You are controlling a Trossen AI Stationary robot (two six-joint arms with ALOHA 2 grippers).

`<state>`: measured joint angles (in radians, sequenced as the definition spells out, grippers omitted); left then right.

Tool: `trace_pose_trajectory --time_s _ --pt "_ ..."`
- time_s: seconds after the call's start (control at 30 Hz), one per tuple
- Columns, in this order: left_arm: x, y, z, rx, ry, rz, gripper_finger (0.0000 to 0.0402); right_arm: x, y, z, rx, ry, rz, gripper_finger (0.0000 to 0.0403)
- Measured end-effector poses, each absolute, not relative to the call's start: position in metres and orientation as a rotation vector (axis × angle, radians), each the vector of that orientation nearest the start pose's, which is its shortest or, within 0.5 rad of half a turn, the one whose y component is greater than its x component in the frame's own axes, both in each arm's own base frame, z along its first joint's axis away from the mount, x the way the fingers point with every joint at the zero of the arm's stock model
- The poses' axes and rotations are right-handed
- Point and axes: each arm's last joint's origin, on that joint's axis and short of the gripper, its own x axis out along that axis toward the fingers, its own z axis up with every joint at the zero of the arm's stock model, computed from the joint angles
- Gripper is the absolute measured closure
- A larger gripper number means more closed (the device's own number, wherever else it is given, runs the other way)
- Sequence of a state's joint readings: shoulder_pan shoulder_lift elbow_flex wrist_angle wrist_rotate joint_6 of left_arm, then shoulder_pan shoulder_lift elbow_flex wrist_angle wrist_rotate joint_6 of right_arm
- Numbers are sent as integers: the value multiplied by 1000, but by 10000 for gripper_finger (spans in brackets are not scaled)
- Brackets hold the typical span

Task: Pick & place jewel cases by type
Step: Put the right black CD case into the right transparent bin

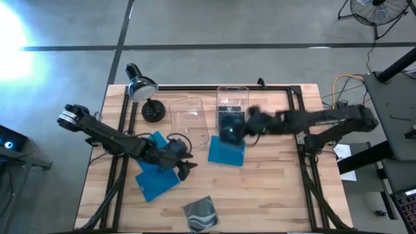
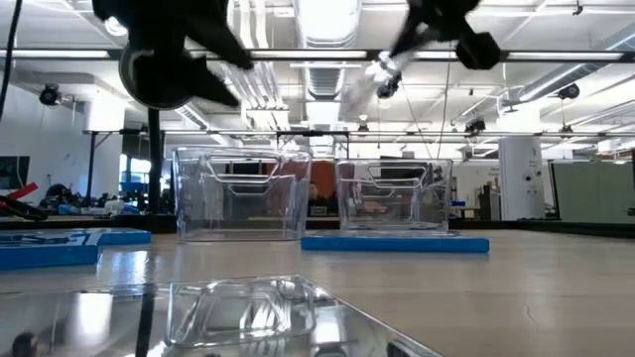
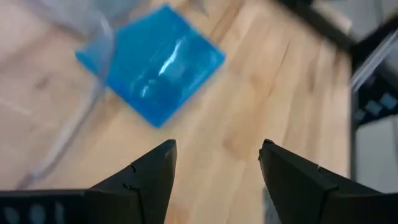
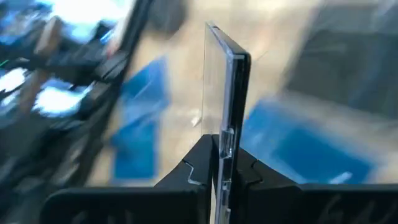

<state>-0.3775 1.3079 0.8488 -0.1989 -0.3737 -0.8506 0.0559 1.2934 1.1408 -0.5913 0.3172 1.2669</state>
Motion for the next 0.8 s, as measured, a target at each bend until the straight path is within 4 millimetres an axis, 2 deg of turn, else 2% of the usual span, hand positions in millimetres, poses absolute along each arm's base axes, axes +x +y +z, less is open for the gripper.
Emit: trace_pose_trajectory --time_s 0.13,0.23,0.33,0.5,0.8 --pt "249 -87 265 -633 487 255 188 247 -58 317 1023 485 -830 394" --pt "243 -84 275 -706 444 272 188 246 -104 310 1061 488 -803 394" --pt "238 -82 283 -795 407 276 188 251 -133 296 1079 527 -803 394" --pt "230 -80 295 -851 359 252 188 258 -157 267 1142 647 -778 394" --pt "227 -78 299 -848 312 285 188 282 -176 226 1289 721 -705 392"
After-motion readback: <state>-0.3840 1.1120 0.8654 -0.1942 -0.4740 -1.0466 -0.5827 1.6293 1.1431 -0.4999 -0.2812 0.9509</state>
